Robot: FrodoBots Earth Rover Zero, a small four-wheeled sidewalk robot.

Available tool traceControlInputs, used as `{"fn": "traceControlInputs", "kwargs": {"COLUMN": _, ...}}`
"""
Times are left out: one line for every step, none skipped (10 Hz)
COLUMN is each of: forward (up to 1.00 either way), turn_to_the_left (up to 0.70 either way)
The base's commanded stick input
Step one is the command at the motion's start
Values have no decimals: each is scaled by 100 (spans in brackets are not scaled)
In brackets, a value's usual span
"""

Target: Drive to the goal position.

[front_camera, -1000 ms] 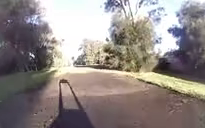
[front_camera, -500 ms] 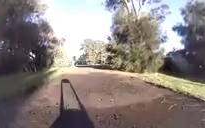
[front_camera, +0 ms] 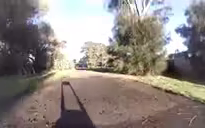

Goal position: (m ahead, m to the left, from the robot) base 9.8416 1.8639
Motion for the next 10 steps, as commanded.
{"fn": "traceControlInputs", "kwargs": {"forward": 100, "turn_to_the_left": 0}}
{"fn": "traceControlInputs", "kwargs": {"forward": 100, "turn_to_the_left": 0}}
{"fn": "traceControlInputs", "kwargs": {"forward": 100, "turn_to_the_left": 0}}
{"fn": "traceControlInputs", "kwargs": {"forward": 100, "turn_to_the_left": 0}}
{"fn": "traceControlInputs", "kwargs": {"forward": 100, "turn_to_the_left": 0}}
{"fn": "traceControlInputs", "kwargs": {"forward": 100, "turn_to_the_left": 0}}
{"fn": "traceControlInputs", "kwargs": {"forward": 100, "turn_to_the_left": 0}}
{"fn": "traceControlInputs", "kwargs": {"forward": 100, "turn_to_the_left": 0}}
{"fn": "traceControlInputs", "kwargs": {"forward": 100, "turn_to_the_left": 0}}
{"fn": "traceControlInputs", "kwargs": {"forward": 100, "turn_to_the_left": 0}}
